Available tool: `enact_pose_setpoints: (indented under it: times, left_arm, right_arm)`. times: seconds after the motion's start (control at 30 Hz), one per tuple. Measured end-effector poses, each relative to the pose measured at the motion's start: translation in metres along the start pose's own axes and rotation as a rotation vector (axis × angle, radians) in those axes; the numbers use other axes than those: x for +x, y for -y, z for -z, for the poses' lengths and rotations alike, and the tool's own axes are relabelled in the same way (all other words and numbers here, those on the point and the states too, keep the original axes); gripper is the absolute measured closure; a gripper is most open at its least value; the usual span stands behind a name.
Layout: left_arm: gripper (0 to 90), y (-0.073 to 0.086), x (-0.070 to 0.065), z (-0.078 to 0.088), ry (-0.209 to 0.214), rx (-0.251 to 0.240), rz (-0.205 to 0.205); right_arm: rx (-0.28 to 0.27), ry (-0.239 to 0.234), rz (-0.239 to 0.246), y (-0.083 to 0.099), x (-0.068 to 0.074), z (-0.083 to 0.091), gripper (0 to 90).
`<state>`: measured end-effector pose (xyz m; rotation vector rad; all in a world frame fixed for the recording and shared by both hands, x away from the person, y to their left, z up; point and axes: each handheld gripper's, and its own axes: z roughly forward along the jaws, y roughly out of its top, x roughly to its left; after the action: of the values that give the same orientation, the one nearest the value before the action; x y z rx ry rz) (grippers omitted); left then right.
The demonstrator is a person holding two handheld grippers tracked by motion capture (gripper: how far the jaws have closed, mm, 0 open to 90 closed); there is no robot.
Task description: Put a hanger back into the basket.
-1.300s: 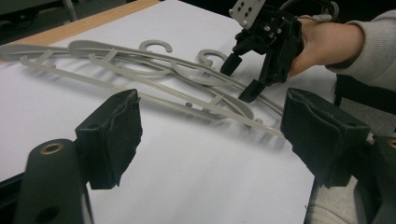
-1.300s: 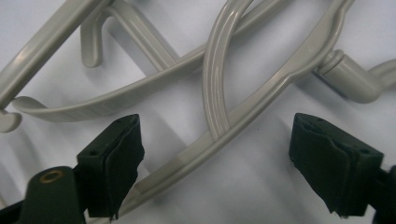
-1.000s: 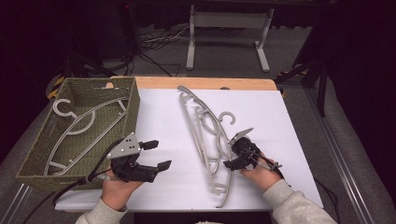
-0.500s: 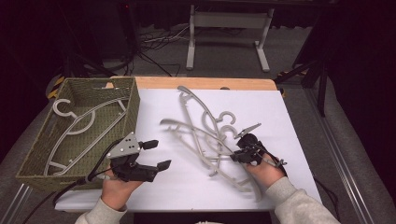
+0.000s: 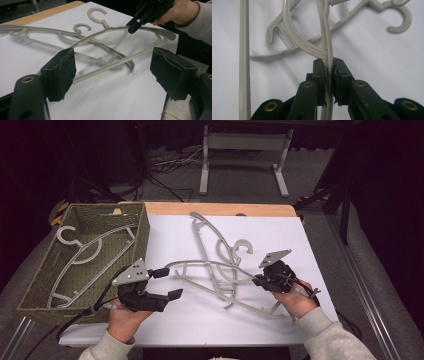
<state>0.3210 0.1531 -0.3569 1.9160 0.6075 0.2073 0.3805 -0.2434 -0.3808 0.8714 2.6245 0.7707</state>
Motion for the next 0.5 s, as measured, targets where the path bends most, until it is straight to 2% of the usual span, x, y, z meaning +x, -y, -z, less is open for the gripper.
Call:
enact_pose_setpoints:
  times: [0.17, 0.23, 0.3, 0.37, 0.47, 0.5]
  left_arm:
    - [21.5, -0.004, -0.002, -0.002, 0.003, 0.025, -0.008]
    - [21.5, -0.007, -0.004, -0.003, 0.013, 0.029, -0.013]
    - [21.5, -0.009, -0.002, -0.002, 0.033, 0.022, 0.005]
    - [21.5, -0.011, 0.000, 0.000, 0.033, 0.021, 0.013]
    - [21.5, -0.014, 0.000, 0.000, 0.030, 0.032, 0.010]
    - [21.4, -0.016, -0.001, -0.001, 0.021, 0.045, -0.008]
  right_arm:
    - [-0.052, 0.029, 0.086, -0.003, 0.000, 0.021, 81.8]
    - [-0.063, 0.040, 0.138, -0.005, 0.002, 0.028, 81.8]
    - [-0.073, 0.056, 0.185, -0.006, 0.005, 0.033, 81.8]
    - [-0.079, 0.064, 0.224, -0.007, 0.007, 0.038, 81.8]
    - [-0.091, 0.064, 0.252, -0.008, 0.010, 0.043, 81.8]
    - [-0.094, 0.064, 0.266, -0.009, 0.011, 0.046, 81.8]
